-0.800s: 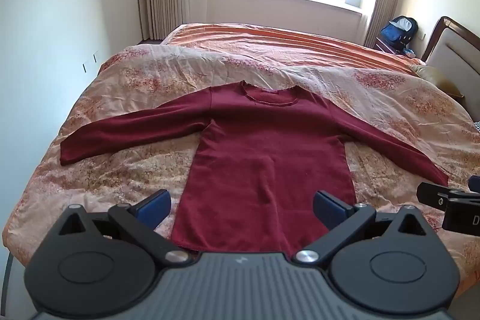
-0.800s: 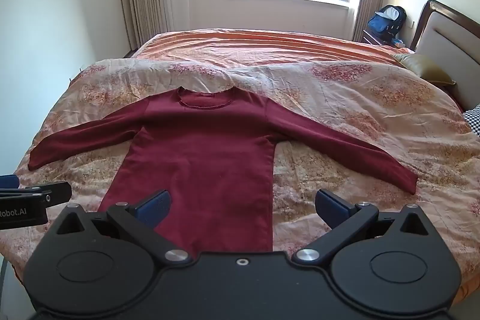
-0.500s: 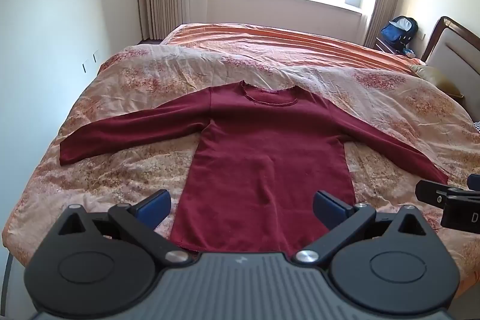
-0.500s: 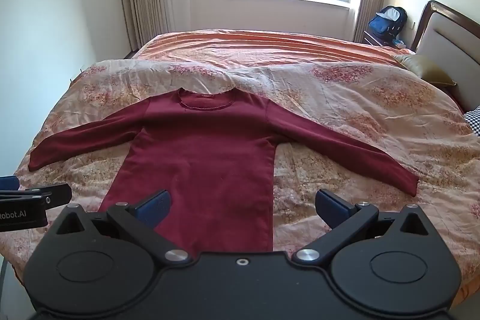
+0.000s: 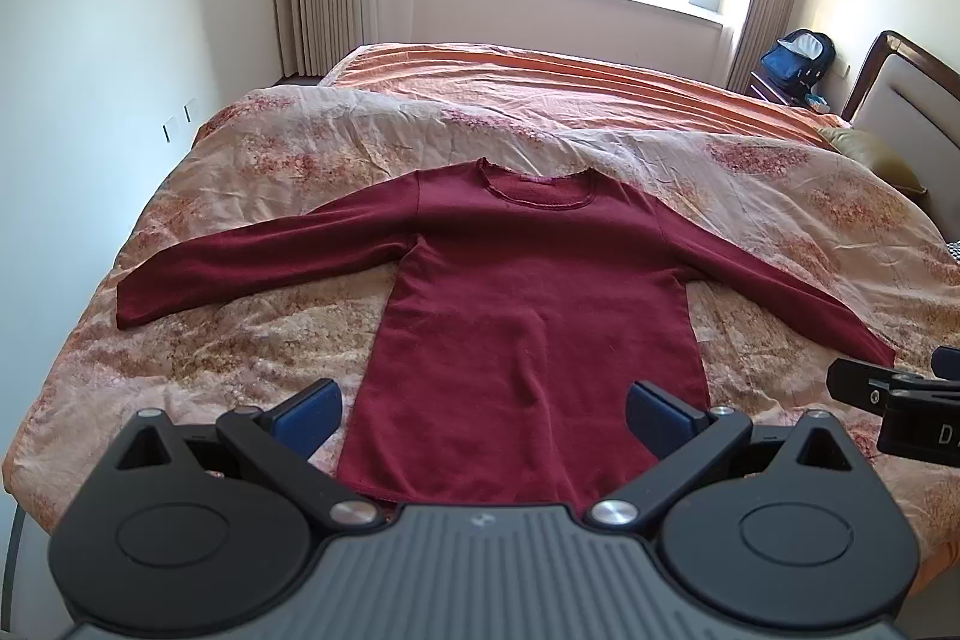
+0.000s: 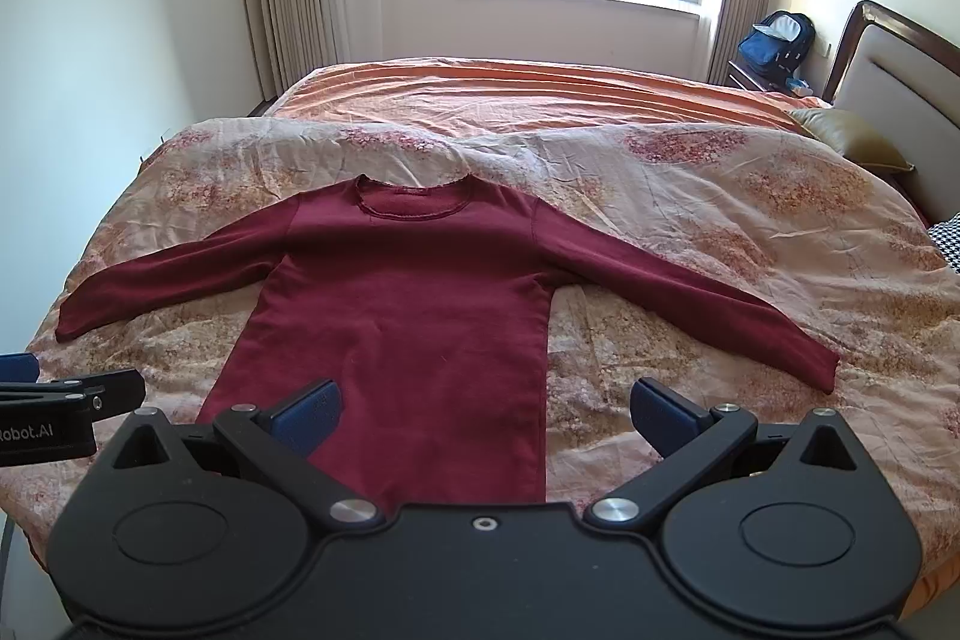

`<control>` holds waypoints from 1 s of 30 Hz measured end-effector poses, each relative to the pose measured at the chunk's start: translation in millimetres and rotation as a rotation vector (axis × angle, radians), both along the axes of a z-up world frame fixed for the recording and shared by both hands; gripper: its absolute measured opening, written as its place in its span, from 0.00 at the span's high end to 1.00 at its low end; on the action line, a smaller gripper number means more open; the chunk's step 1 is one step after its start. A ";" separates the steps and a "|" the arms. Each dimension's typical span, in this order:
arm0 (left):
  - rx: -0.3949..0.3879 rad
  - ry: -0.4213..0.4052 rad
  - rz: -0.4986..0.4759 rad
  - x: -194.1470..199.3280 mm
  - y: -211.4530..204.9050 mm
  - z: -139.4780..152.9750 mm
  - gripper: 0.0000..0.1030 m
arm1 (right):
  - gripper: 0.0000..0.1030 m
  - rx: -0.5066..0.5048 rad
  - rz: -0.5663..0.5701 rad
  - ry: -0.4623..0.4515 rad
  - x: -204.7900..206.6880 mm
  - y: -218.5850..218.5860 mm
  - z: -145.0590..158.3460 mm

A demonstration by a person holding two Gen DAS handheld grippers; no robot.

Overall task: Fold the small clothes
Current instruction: 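Move both grippers over the dark red sweater lying flat on the bed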

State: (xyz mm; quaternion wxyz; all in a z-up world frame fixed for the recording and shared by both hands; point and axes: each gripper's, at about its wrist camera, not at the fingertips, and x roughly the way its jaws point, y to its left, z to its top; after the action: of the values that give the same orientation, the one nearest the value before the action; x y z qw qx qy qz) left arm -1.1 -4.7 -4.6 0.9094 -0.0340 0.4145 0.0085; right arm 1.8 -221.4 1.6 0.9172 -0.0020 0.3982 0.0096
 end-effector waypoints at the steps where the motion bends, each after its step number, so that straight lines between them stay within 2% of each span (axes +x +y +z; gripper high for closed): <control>1: 0.000 -0.001 -0.002 -0.3 -0.5 -0.2 0.00 | 0.00 0.000 0.000 0.000 0.0 -0.1 0.0; 24: -0.029 0.013 -0.017 11.1 6.6 -5.0 0.00 | 0.00 0.000 -0.001 0.001 1.7 -1.2 -1.8; 30: -0.037 0.013 -0.039 22.3 12.5 -6.0 0.00 | 0.00 -0.006 -0.023 -0.002 13.6 -0.8 -2.9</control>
State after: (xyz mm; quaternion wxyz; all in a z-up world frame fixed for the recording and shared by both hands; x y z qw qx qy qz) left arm 21.3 7.8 -10.5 0.9059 -0.0429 0.4210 -0.0167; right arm 15.4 -222.1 -1.3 0.9177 -0.0002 0.3973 -0.0023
